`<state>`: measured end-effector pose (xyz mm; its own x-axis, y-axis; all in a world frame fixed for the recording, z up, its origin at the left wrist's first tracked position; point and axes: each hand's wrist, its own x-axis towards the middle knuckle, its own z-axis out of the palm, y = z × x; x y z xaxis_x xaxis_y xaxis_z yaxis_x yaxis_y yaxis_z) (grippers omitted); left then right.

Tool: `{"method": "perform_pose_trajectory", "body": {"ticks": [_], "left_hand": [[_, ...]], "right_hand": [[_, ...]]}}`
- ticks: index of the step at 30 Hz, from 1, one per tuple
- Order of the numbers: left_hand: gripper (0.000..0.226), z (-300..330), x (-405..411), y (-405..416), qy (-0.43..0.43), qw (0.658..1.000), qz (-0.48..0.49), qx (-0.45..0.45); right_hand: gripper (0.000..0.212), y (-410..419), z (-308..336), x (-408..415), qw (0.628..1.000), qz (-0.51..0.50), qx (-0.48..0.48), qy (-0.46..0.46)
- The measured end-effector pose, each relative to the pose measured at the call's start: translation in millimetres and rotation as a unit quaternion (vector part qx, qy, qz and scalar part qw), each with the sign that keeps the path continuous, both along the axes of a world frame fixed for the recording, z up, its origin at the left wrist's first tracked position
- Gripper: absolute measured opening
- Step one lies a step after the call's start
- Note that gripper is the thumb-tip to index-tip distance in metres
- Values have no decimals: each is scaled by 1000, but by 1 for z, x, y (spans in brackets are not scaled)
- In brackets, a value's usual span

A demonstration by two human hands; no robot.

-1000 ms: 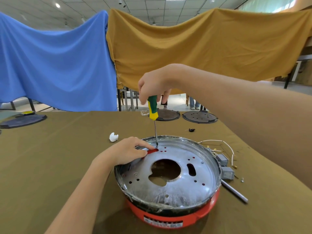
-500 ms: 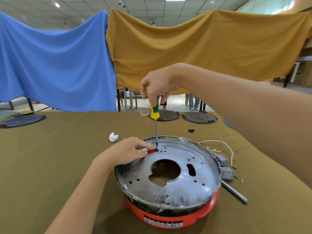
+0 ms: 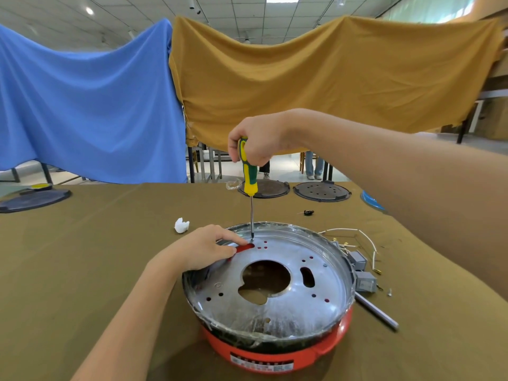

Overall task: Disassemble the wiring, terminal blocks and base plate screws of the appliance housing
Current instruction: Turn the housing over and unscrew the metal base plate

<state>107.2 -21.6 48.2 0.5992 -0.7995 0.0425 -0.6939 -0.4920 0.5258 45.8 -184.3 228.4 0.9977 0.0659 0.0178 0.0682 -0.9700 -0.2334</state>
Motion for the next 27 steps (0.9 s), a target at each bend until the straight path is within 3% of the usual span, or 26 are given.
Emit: {"method": "perform_pose_trajectory", "body": {"ticks": [3,7,9,11,14,17,18,21,23,25,27], "left_hand": [[33,0,0,0,3,1000,0,1],[33,0,1,-1,4,1000,5,3],[33,0,1,0,-1,1000,4,6],[34,0,0,0,-3,1000,2,6],[34,0,1,1,-3,1000,2,4],[34,-1,1,0,1,1000,0,3],[34,-1,1,-1,2,1000,-2,2],[38,0,1,-1,1,1000,-6,-4],[36,-1,2,-1,1,1000,-5,-5],[34,-1,2,-1,3,1000,-3,-2],[32,-2,2,-1,6,1000,-1,0]], "right_hand": [[20,-4,1,4,993,-75,-84,28],[58,-10,1,7,960,-103,-259,-27],[42,-12,0,8,972,-62,-224,-26],[7,-15,2,5,997,-27,-71,4],[31,-15,1,-4,998,13,59,7],[19,-17,-3,-2,995,-4,101,14],[15,-18,-3,-1,996,-31,81,25],[61,-20,-4,2,983,-117,-139,-16],[62,-22,-7,4,964,-111,-230,-76],[40,-24,-6,4,977,-64,-190,-66],[8,-24,-2,-1,999,-21,-31,-18]]}}
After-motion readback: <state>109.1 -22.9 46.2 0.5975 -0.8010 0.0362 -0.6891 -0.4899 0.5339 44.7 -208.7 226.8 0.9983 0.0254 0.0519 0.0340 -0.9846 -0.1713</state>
